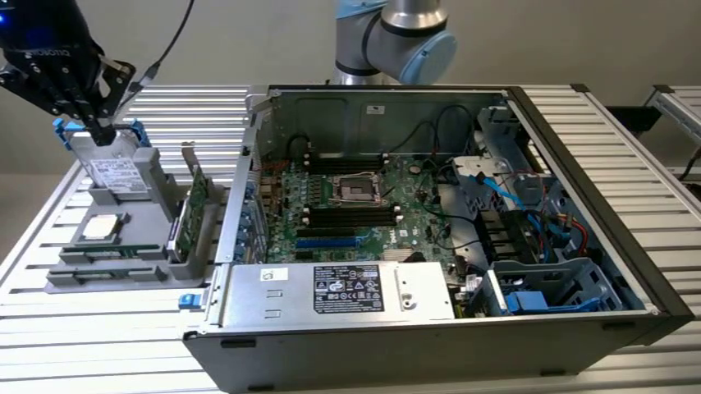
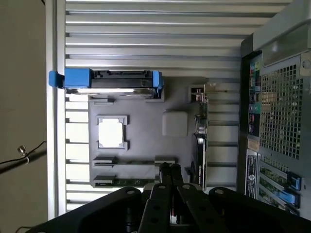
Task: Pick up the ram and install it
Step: 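Reach for the ram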
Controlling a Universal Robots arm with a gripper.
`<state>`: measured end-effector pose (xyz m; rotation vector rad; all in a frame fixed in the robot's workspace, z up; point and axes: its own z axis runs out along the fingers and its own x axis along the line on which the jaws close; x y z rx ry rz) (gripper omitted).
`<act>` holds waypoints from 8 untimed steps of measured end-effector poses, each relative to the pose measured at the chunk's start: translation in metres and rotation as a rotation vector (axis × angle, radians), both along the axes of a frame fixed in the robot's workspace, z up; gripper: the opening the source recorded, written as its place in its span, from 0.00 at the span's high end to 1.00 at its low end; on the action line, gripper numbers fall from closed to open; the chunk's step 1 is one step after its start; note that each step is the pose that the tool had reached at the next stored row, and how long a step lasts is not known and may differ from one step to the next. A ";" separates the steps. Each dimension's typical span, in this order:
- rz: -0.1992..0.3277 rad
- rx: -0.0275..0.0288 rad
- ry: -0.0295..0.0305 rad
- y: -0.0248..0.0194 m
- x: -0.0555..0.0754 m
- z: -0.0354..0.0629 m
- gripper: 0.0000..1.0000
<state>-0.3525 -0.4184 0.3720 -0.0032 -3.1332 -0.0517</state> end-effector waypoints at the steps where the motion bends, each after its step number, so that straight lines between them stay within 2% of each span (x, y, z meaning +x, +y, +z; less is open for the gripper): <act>1: 0.000 0.0001 0.0009 -0.0019 -0.001 -0.0008 0.90; 8: 0.001 0.0001 0.0037 -0.0139 -0.010 -0.0055 0.90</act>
